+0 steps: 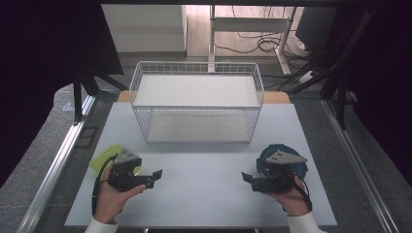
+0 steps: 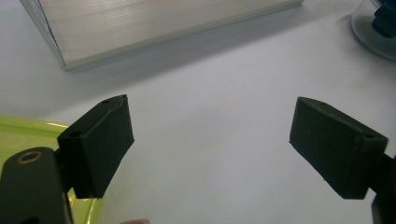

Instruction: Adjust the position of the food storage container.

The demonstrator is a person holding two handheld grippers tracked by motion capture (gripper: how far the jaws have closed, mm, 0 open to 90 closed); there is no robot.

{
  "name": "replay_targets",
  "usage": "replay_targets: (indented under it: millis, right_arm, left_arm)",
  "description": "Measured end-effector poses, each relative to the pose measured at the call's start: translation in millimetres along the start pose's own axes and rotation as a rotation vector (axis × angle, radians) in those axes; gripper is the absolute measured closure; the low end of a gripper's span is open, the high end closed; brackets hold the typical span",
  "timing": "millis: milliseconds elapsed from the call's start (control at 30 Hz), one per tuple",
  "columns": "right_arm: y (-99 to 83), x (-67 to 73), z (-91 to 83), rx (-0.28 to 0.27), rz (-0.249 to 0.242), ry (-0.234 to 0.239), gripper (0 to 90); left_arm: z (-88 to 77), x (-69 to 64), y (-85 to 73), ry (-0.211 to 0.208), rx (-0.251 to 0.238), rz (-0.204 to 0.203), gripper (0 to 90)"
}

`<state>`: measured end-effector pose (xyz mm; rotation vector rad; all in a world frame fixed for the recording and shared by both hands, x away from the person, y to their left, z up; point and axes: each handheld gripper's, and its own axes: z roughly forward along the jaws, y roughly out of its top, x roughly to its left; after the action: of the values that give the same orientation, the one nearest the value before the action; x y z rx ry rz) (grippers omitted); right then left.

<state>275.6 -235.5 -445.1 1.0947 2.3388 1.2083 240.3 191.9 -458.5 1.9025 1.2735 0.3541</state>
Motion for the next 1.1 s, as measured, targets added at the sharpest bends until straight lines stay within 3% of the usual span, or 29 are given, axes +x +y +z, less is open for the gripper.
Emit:
replay_targets:
  millis: [500, 633, 1100]
  right_arm:
    - [4.4, 7.1, 5.5, 0.021, 0.019, 0.026, 23.9]
    - [5.1, 10.9, 6.6, 0.031, 0.0, 0.025, 25.0]
    - [15.2, -1.1, -9.0, 0.007, 0.03, -0.003, 28.6]
  left_arm:
    - [-0.1, -4.0, -3.2, -0.007, 0.008, 0.022, 13.5]
    - [-0.1, -6.1, -1.3, -0.008, 0.004, 0.03, 13.6]
    - [1.4, -8.3, -1.4, -0.018, 0.024, 0.044, 13.8]
